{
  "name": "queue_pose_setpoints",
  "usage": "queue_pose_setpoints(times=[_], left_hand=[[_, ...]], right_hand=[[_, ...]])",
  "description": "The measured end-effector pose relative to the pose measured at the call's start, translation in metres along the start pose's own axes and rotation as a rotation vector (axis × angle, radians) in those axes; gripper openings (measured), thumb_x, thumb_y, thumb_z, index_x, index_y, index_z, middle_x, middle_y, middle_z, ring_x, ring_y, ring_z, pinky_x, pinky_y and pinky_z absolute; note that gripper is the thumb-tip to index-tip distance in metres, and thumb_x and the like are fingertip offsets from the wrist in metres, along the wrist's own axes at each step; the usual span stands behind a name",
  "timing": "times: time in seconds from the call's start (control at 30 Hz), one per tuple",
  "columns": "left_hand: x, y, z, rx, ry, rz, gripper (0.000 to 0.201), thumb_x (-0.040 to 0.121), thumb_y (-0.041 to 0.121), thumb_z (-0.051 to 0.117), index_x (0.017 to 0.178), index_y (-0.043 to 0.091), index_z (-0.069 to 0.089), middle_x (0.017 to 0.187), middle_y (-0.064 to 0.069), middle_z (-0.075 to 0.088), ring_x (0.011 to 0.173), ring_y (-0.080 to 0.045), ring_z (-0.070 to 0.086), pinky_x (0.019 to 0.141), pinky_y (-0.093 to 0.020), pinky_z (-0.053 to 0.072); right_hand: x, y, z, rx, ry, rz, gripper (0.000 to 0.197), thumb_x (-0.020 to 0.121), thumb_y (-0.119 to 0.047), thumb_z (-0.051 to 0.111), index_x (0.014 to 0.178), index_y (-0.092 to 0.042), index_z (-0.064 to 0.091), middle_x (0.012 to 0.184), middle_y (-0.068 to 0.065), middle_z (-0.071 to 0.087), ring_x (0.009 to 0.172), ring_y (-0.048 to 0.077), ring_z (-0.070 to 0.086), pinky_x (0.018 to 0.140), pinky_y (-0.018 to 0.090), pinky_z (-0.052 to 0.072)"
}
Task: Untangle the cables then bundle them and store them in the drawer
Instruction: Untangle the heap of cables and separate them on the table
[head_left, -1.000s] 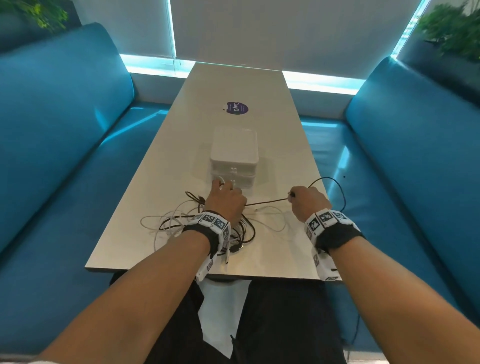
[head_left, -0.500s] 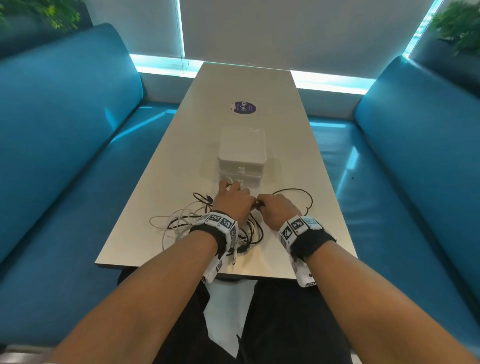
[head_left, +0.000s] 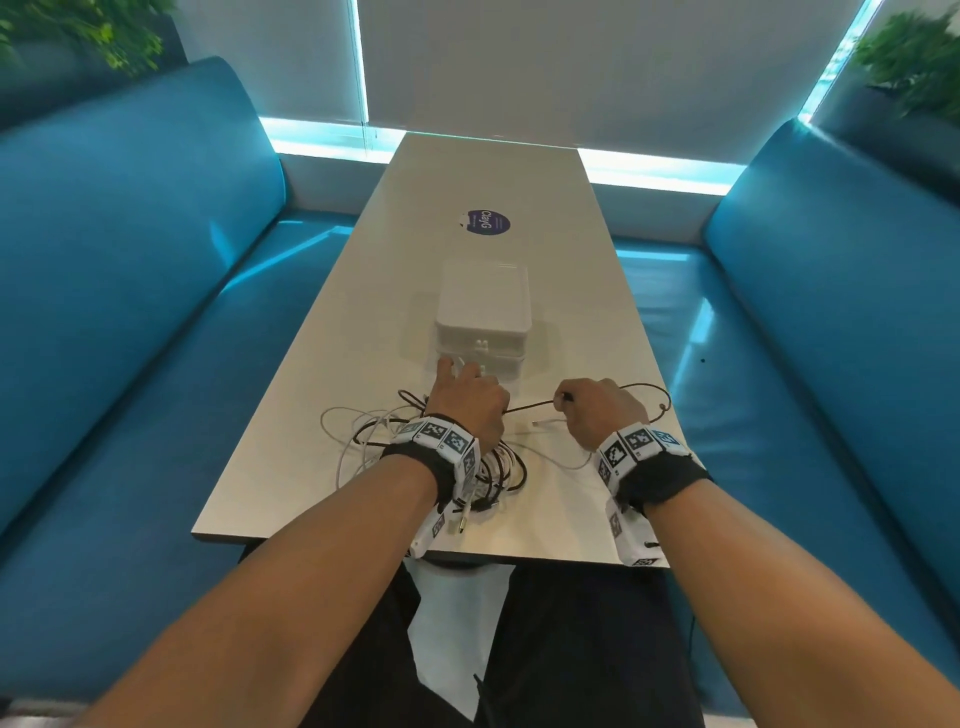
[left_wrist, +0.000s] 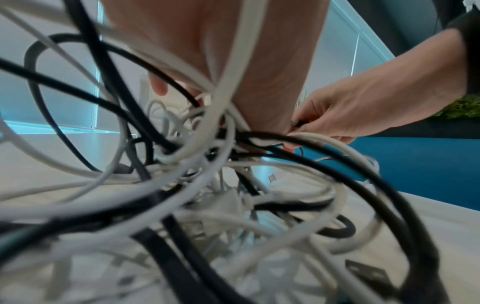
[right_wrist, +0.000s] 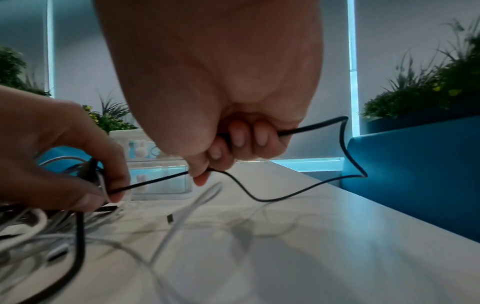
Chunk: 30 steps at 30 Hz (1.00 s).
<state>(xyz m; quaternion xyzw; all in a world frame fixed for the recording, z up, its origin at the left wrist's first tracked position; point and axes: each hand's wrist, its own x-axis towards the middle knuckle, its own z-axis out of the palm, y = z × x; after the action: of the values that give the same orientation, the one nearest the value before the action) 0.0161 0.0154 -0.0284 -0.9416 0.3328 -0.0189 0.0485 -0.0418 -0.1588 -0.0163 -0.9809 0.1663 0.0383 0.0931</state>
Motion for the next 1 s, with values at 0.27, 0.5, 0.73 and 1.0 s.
queue_pose_setpoints(times=[0.27, 0.5, 0.73, 1.0], left_hand=[[-0.008, -0.004, 0.002, 0.049, 0.083, 0.032, 0.028, 0.097, 0.036, 0.046, 0.109, 0.029, 0.07, 0.11, 0.007, 0.068, 0.117, -0.024, 0.048, 0.103, -0.051, 0.022], [-0.006, 0.003, 0.005, 0.08, 0.083, 0.03, 0.022, 0.099, 0.034, 0.05, 0.103, 0.028, 0.07, 0.106, 0.007, 0.069, 0.118, -0.027, 0.048, 0.104, -0.053, 0.024], [-0.008, 0.008, 0.004, 0.09, 0.095, 0.041, 0.019, 0.098, 0.024, 0.05, 0.103, 0.028, 0.068, 0.102, 0.006, 0.068, 0.113, -0.026, 0.051, 0.101, -0.052, 0.027], [-0.009, 0.009, 0.002, 0.107, 0.058, 0.079, 0.026, 0.094, 0.04, 0.053, 0.113, 0.027, 0.066, 0.11, 0.006, 0.067, 0.12, -0.024, 0.048, 0.108, -0.054, 0.023]], right_hand=[[0.0, 0.013, 0.005, -0.039, 0.063, 0.124, 0.027, 0.097, -0.018, 0.042, 0.109, -0.03, 0.063, 0.105, 0.006, 0.06, 0.084, 0.027, 0.056, 0.075, 0.032, 0.045], [-0.008, -0.01, 0.004, -0.067, 0.048, -0.047, 0.028, 0.098, -0.026, 0.044, 0.123, -0.025, 0.056, 0.108, 0.011, 0.065, 0.094, 0.033, 0.065, 0.078, 0.039, 0.054], [-0.005, -0.043, 0.019, 0.002, -0.03, -0.203, 0.023, 0.097, -0.021, 0.046, 0.105, -0.019, 0.067, 0.1, 0.01, 0.067, 0.087, 0.03, 0.065, 0.076, 0.039, 0.054], [0.001, -0.034, 0.012, -0.001, -0.018, -0.168, 0.02, 0.097, -0.028, 0.053, 0.105, -0.022, 0.069, 0.1, 0.01, 0.064, 0.087, 0.03, 0.064, 0.076, 0.037, 0.054]])
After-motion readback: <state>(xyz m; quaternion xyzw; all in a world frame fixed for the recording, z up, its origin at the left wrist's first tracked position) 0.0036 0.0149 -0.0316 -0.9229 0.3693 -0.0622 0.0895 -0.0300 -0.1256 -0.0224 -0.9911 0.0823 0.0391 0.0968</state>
